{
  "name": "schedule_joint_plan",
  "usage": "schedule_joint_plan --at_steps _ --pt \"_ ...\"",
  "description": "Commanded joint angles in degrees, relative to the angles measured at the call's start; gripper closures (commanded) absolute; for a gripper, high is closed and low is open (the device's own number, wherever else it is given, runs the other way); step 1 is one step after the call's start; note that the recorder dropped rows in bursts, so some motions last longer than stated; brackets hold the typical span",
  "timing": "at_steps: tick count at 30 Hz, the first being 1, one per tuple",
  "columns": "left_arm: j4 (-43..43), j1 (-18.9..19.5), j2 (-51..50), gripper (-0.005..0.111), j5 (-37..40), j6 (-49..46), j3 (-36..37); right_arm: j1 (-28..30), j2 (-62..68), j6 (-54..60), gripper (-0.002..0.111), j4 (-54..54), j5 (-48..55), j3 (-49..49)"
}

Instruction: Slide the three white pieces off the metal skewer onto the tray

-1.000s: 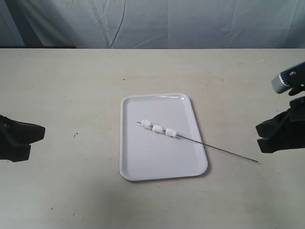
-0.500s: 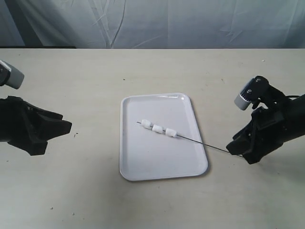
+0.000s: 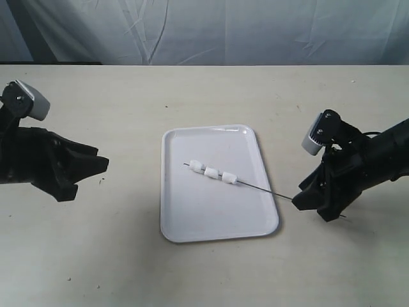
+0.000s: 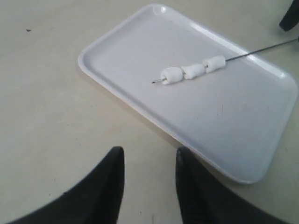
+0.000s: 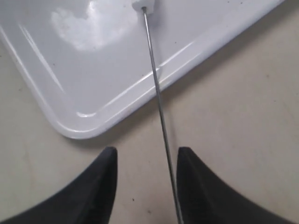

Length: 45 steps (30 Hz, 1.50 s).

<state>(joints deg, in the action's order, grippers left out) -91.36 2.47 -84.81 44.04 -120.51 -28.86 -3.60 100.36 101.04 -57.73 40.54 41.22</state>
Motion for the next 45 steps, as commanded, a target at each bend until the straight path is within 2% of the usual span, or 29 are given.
schedule_joint_plan --at_steps 1,6,11,15,20,25,31,33,37,41,45 --pt "-5.1 -0.3 -0.2 0.07 0.8 -1.4 -0.3 0.1 2.0 3.1 0.068 -1.6 -0.7 0.3" --pt "-5.1 -0.3 -0.2 0.07 0.8 -1.4 -0.3 -0.6 4.4 6.5 0.068 -2.1 -3.9 0.3" --pt "-5.1 -0.3 -0.2 0.07 0.8 -1.4 -0.3 -5.1 6.9 8.9 0.069 -2.3 -10.5 0.3" --pt "-5.1 -0.3 -0.2 0.07 0.9 -1.4 -0.3 -8.3 8.8 8.9 0.083 -2.3 -13.3 0.3" --pt "-5.1 -0.3 -0.2 0.07 0.9 -1.4 -0.3 -10.7 9.9 6.8 0.109 -2.1 -16.4 0.3" --pt "-6.9 -0.3 -0.2 0.07 3.9 0.0 -0.3 -11.2 9.5 1.1 0.109 -2.4 -18.8 0.3" --pt "-8.6 -0.3 -0.2 0.07 5.4 13.0 -0.3 -11.2 3.3 -4.3 0.109 -2.9 -21.4 0.3" --pt "-8.6 -0.3 -0.2 0.07 5.4 20.8 -0.3 -11.2 0.3 -7.1 0.109 -3.2 -21.4 0.3" --pt "-8.6 -0.3 -0.2 0.07 5.8 42.2 -0.3 -11.2 -4.7 -16.4 0.109 -6.0 -18.7 0.3" --pt "-8.6 -0.3 -0.2 0.07 12.9 52.8 -0.3 -11.2 -8.3 -22.3 0.109 -5.8 -12.4 0.3" --pt "-8.6 -0.3 -0.2 0.07 20.9 57.8 -0.3 -11.2 -11.3 -27.9 0.109 -5.9 -9.1 0.3"
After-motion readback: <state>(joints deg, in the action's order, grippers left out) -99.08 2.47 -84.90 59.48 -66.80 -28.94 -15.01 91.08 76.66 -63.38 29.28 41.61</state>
